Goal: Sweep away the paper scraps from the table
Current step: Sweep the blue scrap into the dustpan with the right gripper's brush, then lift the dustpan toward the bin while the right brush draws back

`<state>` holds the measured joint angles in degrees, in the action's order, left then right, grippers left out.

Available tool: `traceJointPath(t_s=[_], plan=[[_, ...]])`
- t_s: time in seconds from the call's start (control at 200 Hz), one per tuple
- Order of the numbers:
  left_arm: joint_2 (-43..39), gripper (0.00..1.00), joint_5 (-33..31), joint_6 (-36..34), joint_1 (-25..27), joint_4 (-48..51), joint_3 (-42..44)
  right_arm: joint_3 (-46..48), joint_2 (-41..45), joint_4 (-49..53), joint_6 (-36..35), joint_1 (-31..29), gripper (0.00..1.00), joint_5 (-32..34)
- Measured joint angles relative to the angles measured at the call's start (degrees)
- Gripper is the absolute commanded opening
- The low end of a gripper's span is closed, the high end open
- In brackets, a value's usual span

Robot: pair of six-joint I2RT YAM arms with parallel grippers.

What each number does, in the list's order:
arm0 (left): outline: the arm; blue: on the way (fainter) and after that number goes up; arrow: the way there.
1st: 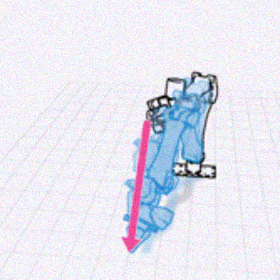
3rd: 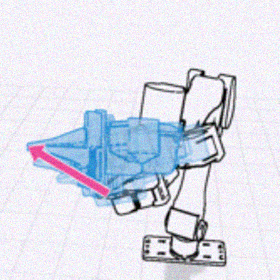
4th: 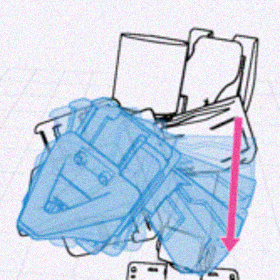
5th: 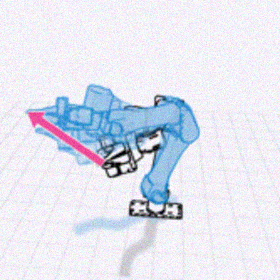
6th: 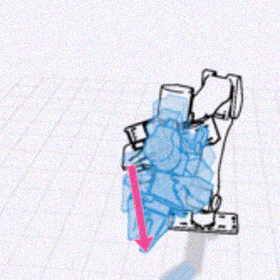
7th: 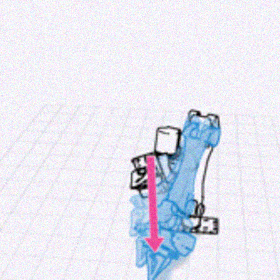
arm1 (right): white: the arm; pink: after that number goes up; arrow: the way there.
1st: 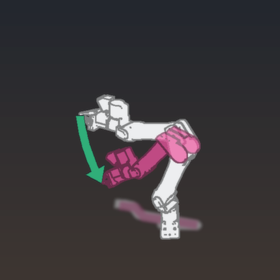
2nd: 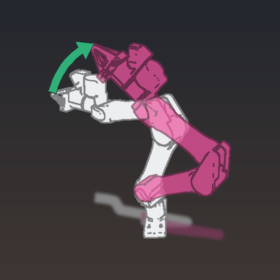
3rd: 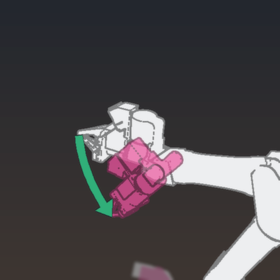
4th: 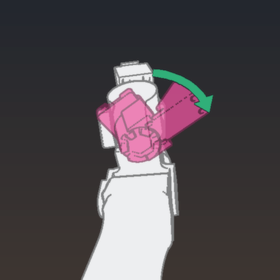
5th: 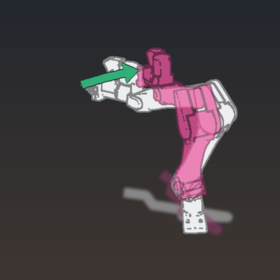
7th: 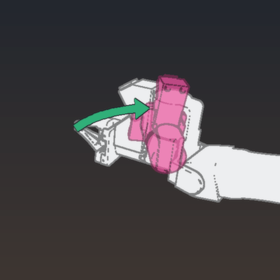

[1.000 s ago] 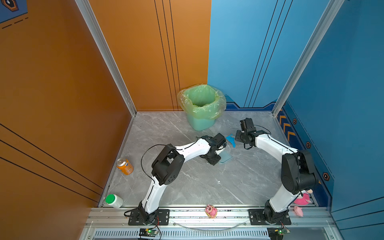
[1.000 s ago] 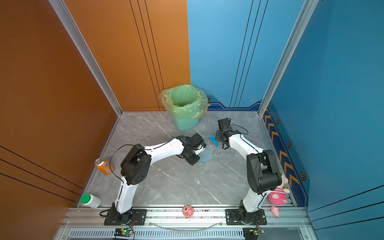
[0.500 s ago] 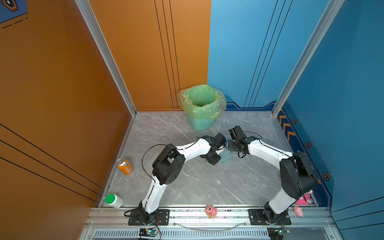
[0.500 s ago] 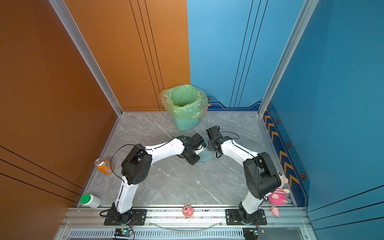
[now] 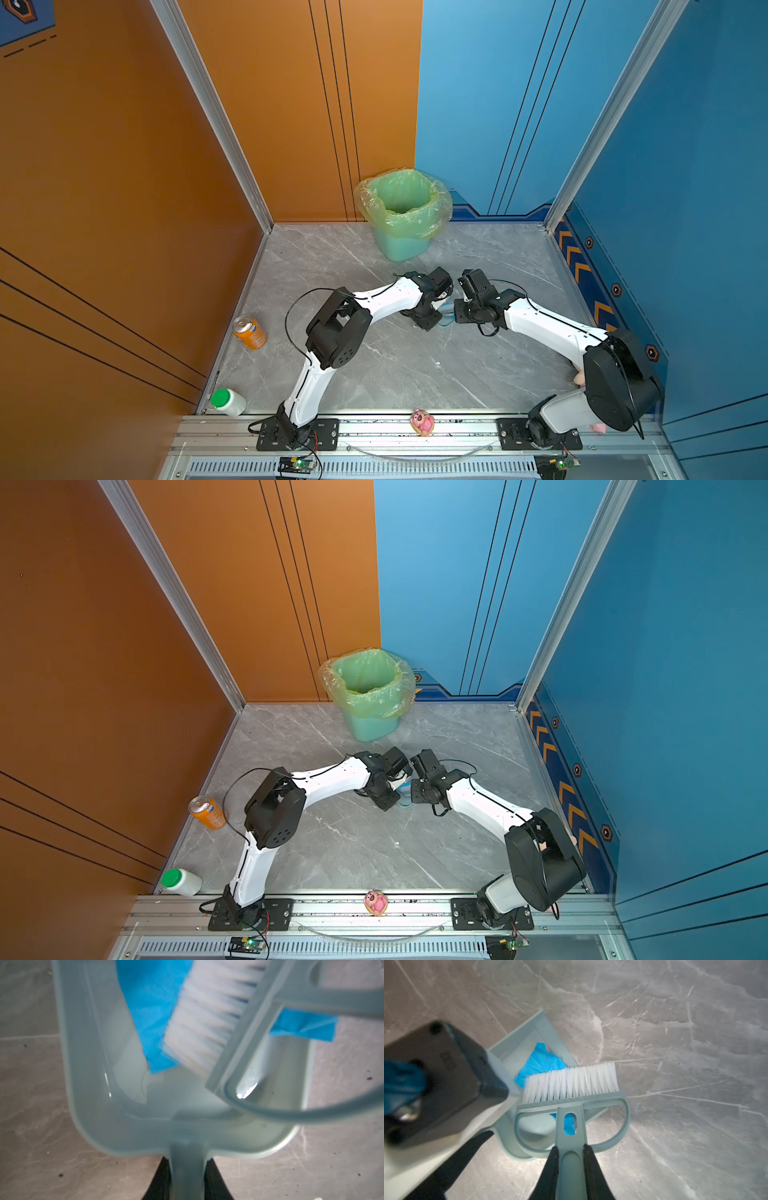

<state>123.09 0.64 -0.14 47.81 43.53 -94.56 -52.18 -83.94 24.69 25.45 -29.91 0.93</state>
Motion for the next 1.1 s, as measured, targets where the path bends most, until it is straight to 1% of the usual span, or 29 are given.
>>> traceJointPath(t_s=[0.195,0.375,0.656,0.851,0.971,1.101], plan=[[0.0,0.0,0.0,0.0,0.0,0.0,0.0,0.0,2.4,-0.1,-0.6,2.6,0.0,-6.8],[0.0,0.0,0.0,0.0,0.0,0.0,0.0,0.0,5.0,2.0,-1.7,4.8,0.0,-8.7],[-0.1,0.0,-0.2,0.0,-0.1,0.0,0.0,0.0,13.2,5.3,-2.1,12.6,0.0,-8.7],[-2.1,0.0,-0.5,0.0,-0.6,0.1,0.0,3.0,19.8,4.1,0.3,20.9,0.0,-6.7],[-4.7,0.0,-0.9,-0.3,-0.8,1.3,-0.7,5.9,20.8,3.3,3.1,25.3,0.0,-5.4],[-7.0,0.0,-1.7,-0.9,-0.9,3.0,-3.1,8.2,20.9,2.2,5.0,27.6,0.0,-5.2]])
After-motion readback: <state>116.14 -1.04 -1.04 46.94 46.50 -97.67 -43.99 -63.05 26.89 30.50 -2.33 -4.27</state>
